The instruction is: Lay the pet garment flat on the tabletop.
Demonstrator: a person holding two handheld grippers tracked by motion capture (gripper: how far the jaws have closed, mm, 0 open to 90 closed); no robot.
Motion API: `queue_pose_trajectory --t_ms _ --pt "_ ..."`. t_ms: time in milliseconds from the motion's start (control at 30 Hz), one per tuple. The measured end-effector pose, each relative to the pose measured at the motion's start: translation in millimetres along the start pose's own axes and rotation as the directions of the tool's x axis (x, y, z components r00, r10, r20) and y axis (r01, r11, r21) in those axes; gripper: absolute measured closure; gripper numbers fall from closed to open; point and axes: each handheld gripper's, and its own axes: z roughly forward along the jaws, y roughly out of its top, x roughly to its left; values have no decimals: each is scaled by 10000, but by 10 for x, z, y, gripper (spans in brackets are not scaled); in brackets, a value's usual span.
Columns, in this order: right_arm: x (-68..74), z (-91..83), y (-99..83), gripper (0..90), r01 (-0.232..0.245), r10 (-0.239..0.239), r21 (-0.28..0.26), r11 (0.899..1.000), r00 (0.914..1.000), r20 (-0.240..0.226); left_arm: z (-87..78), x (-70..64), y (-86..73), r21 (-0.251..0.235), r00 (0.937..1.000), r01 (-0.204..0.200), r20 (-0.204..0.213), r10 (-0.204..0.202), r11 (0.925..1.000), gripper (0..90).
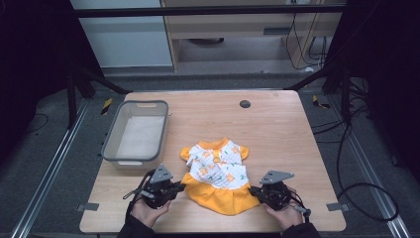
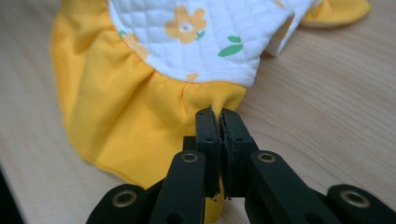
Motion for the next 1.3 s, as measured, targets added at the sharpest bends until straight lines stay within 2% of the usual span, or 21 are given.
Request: queue_pose_trajectory --t_ms 100,200,300,367,400,433,467,567,633,667,733,767,800,900,933,967,1000,1067,1167,1233,1300 --pt "28 -201 49 865 -12 2 -675 9977 9999 -149 -119 -15 -7 -101 10000 72 23 -72 9999 846" --pt "6 -322 43 861 -213 181 -1053 9942 9994 -305 -167 -6 -41 -49 9995 256 174 -255 9997 837" --pt "-35 -262 13 848 -501 487 -687 9964 9986 -227 -62 51 -93 675 9973 719 112 -728 9951 810" --pt "-59 -194 -3 807 -489 488 -516 9975 9988 -39 7 75 -116 833 9969 786 -14 -787 9934 795" --pt "-83 -119 -17 769 -484 491 -379 9981 9986 179 48 92 -129 977 9964 847 -111 -840 9916 763" --pt "-111 -30 -27 717 -410 420 -204 9989 9979 483 138 145 -162 1160 9947 963 -460 -915 9886 684" --pt "-115 0 -23 694 -419 426 -140 9990 9973 596 150 162 -172 1154 9941 1009 -515 -955 9882 654" --pt "-114 14 -10 661 -316 342 -345 9989 9964 774 125 182 -180 848 9945 918 -586 -870 9922 550" --pt "-102 -19 5 651 -243 297 -651 9976 9962 824 41 167 -166 287 9955 621 -731 -599 9977 523" --pt "-97 -60 11 656 -154 235 -926 9956 9959 872 -36 141 -140 -272 9957 315 -862 -337 9991 474" --pt "-94 -82 12 665 -138 234 -1058 9943 9957 899 -62 130 -125 -431 9957 268 -874 -305 9987 469" --pt "-96 -96 12 675 -98 207 -1177 9930 9955 919 -95 104 -99 -722 9956 268 -871 -331 9970 469" --pt "-96 -140 15 729 -201 319 -1449 9892 9963 800 -129 61 -65 -967 9968 171 -765 -245 9952 475" --pt "-95 -177 32 830 -295 399 -1614 9865 9973 616 -160 -22 -8 -1280 9975 -125 -700 35 9917 503" --pt "-95 -177 32 830 -295 399 -1614 9865 9973 616 -160 -22 -8 -1280 9975 -125 -700 35 9917 507" --pt "-90 -190 58 896 -301 389 -1702 9850 9981 485 -179 -70 45 -1451 9968 -305 -769 195 9889 515" --pt "-86 -191 67 898 -290 373 -1724 9846 9983 449 -192 -94 93 -1593 9964 -400 -806 274 9864 533" --pt "-74 -185 89 899 -276 352 -1736 9844 9986 407 -191 -107 119 -1638 9968 -386 -753 265 9857 565" --pt "-55 -145 118 900 -202 263 -1678 9856 9991 343 -147 -189 208 -1623 9957 -775 -628 681 9837 655" --pt "-39 -113 125 899 -130 187 -1615 9868 9993 339 -43 -256 255 -1389 9935 -1071 -530 1006 9845 711" --pt "-27 -80 124 899 -96 149 -1539 9880 9993 334 77 -293 268 -1016 9924 -1184 -470 1141 9878 755"
